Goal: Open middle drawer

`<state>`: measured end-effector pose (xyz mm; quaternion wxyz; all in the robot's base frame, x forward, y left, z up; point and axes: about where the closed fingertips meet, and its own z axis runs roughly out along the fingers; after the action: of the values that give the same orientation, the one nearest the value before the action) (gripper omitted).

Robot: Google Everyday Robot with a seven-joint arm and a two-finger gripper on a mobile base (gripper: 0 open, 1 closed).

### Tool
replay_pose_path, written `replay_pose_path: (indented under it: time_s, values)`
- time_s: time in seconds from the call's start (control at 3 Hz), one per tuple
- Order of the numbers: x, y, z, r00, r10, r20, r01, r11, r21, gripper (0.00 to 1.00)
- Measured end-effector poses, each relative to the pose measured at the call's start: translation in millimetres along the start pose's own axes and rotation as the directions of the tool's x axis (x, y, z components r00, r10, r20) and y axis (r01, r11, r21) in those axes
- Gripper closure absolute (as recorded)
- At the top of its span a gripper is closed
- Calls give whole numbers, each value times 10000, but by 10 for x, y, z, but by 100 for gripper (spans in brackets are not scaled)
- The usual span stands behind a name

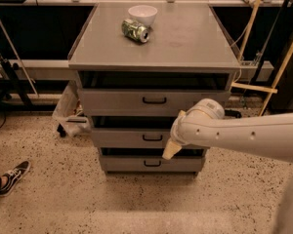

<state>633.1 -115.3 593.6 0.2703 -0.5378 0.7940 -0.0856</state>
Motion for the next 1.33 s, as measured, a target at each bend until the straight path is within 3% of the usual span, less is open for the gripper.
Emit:
replay_pose_path:
  time_s: [0.33, 0.67, 1.0, 1.33]
  values:
    - [146, -219, 476, 9925, -290, -1185, 340, 9986, 406, 0]
    - [268, -335, 516, 9880, -305, -1515, 425, 9962, 763, 0]
    - [262, -331, 516, 9882, -312, -1501, 429, 9962, 757, 0]
    - [530, -243, 669, 9833, -133, -1816, 195, 9993, 327, 0]
